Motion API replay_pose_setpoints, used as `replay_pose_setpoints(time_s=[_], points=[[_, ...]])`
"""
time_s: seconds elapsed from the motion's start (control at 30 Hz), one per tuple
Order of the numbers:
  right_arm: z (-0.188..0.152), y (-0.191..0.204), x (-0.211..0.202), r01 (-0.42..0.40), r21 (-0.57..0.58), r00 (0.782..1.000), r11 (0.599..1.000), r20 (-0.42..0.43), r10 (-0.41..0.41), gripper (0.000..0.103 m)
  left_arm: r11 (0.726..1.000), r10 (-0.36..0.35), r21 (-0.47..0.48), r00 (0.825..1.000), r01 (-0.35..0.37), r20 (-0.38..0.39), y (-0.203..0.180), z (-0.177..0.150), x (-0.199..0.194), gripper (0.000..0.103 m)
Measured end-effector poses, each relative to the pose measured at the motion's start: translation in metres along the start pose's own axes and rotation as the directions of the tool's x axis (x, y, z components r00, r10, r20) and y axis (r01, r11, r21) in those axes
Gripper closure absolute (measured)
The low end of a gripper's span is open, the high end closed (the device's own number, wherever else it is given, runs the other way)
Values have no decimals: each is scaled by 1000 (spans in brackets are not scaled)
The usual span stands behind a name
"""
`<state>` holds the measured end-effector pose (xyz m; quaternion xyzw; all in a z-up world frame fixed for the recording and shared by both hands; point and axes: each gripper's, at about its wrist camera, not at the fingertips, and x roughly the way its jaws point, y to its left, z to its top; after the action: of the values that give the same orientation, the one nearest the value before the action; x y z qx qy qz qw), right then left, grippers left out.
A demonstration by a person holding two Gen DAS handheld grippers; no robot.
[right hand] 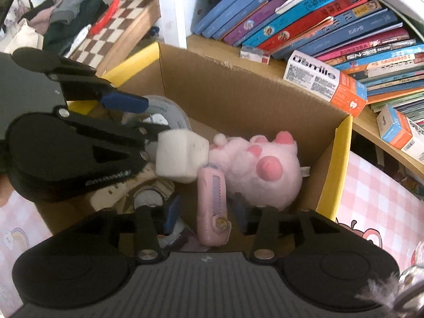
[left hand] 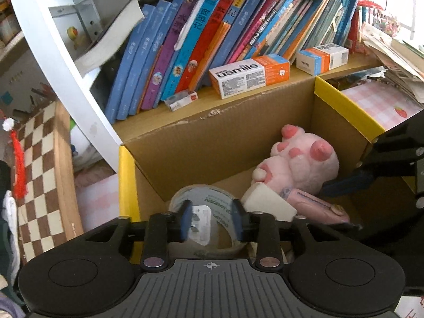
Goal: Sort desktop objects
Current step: 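Lower both tools into the yellow box and open them to release, then withdraw both open tools up and back from the yellow box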
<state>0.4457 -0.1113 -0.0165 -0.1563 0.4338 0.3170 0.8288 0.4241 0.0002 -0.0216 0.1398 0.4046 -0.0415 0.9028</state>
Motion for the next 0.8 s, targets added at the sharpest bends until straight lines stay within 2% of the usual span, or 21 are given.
replay_pose_setpoints(time_s=[0.07, 0.27, 0.63, 0.8], points=[[0, 2, -7, 0, 2, 1000, 1000, 19, 0, 48, 1000, 11, -2, 1000, -11, 15, 0, -2, -7, 41], [-4, 9, -35, 8, 23, 997, 1000, 76, -10, 38, 999, 44, 4, 996, -44, 81, -1, -8, -36, 25], [-27, 33, -86, 63, 61, 984, 996, 163, -72, 30, 997, 78, -42, 981, -72, 180, 1, -27, -95, 8], [-48, 45, -111, 97, 95, 974, 991, 197, -115, 27, 996, 71, -65, 979, -59, 193, -1, -48, -122, 7]])
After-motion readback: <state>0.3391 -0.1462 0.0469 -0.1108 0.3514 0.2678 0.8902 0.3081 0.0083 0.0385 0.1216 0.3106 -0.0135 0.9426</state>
